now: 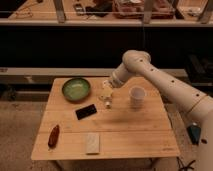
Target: Place the eraser in the ceramic cup
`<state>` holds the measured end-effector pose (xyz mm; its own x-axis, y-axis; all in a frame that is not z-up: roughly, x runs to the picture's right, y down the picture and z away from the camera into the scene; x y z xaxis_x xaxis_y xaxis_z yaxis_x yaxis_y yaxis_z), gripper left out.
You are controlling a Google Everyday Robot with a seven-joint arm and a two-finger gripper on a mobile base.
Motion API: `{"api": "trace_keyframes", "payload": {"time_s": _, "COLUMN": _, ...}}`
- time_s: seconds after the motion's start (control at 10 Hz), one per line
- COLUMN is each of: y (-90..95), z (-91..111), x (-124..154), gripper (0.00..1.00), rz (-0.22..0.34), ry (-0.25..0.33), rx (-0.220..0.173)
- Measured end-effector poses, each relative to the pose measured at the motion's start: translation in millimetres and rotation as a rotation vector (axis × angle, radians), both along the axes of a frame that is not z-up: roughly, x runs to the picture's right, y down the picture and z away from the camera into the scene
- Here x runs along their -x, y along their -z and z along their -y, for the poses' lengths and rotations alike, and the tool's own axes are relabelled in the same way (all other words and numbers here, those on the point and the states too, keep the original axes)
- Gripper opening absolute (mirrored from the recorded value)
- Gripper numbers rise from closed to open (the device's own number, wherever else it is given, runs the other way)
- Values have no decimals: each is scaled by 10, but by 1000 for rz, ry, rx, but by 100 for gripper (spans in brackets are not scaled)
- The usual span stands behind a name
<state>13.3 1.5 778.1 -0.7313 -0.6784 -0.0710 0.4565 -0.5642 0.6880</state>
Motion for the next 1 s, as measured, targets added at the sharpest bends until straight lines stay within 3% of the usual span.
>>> {"api": "trace_keyframes", "payload": {"time_s": 0.2, "y": -6, "z": 71, "x": -45, "gripper": 80, "rz": -35, "ry": -21, "rx": -44}}
{"api": "trace_keyframes", "payload": {"time_s": 0.4, "y": 53, "z": 176, "x": -61, "gripper": 80, "rz": -76, "ry": -87, "rx": -136}}
{"api": "trace_keyframes", "payload": {"time_s": 0.6, "y": 199, "z": 123, "x": -7, "gripper": 80, "rz": -93, "ry": -181, "rx": -231}}
{"api": "trace_keyframes", "payload": {"time_s": 0.7, "y": 276, "z": -61, "x": 49, "gripper": 80, "rz": -89, "ry": -244, "rx": -260}}
{"api": "trace_keyframes", "payload": {"time_s": 0.8, "y": 320, "z": -275, "x": 101, "gripper": 80, "rz": -72, "ry": -299, "rx": -259}}
{"api": "trace_keyframes", "payload": {"time_s": 0.9, "y": 392, "z": -597, "x": 182, "gripper": 80, "rz": -38, "ry": -374, "rx": -237}}
{"api": "trace_keyframes", "payload": {"time_s": 1.0, "y": 454, "z": -781, "x": 248, "gripper": 80, "rz": -13, "ry": -418, "rx": -223}}
